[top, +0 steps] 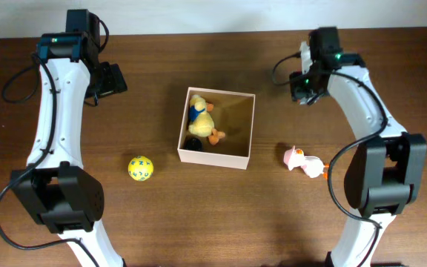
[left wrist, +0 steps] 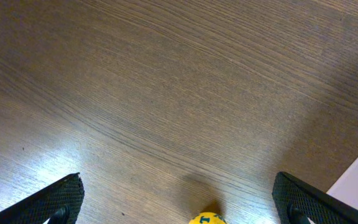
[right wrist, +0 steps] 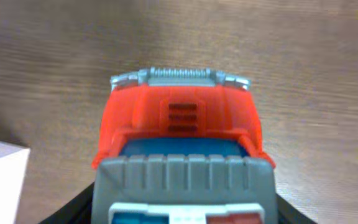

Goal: Pack container
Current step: 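Lift the truck with right gripper and carry it over the box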

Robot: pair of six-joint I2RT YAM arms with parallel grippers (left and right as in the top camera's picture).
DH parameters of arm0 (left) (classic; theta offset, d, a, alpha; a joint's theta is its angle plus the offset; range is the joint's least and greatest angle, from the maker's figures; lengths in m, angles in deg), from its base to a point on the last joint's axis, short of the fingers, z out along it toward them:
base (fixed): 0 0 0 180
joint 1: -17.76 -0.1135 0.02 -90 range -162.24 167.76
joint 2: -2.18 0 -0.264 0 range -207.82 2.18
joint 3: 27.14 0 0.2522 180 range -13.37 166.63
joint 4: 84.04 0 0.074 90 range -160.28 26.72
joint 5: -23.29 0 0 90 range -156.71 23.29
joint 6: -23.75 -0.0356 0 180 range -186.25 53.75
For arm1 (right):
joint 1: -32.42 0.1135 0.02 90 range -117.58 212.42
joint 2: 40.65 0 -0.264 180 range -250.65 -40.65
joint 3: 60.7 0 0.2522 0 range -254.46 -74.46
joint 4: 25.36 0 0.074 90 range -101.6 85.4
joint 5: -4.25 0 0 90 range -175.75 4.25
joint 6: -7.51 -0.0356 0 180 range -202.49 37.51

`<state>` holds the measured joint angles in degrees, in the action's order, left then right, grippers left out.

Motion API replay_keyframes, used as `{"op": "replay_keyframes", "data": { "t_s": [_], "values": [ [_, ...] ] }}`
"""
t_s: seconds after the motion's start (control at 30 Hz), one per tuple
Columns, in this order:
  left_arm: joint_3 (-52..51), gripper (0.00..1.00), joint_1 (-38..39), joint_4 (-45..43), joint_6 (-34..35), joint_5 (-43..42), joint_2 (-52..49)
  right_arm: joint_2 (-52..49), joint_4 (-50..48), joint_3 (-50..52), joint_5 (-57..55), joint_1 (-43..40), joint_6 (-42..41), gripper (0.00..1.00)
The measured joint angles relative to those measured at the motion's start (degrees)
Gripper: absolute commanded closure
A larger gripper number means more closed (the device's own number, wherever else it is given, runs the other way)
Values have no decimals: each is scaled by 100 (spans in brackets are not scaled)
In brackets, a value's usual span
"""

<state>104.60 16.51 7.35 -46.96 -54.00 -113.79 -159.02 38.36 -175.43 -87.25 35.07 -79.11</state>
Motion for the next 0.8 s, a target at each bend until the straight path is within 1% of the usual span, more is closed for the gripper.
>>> {"op": "replay_keyframes", "data": {
  "t_s": [0.2,0.37,0.5,0.53,0.6,0.8],
  "values": [
    [0,1,0,0,-2,0,0,0,966,-1176,234,72,492,46],
    [0,1,0,-2,-2,2,0,0,1397,-1921,581,376,1027,47],
    [0,1,0,0,-2,0,0,0,1554,-2164,732,732,1329,46],
    [0,1,0,-2,-2,0,0,0,1582,-2173,769,820,1423,42],
    [0,1,0,-2,-2,0,0,0,1644,-2173,831,1025,1637,40],
    [0,1,0,-2,-2,0,0,0,1692,-2173,874,1528,2253,38]
  ]
}}
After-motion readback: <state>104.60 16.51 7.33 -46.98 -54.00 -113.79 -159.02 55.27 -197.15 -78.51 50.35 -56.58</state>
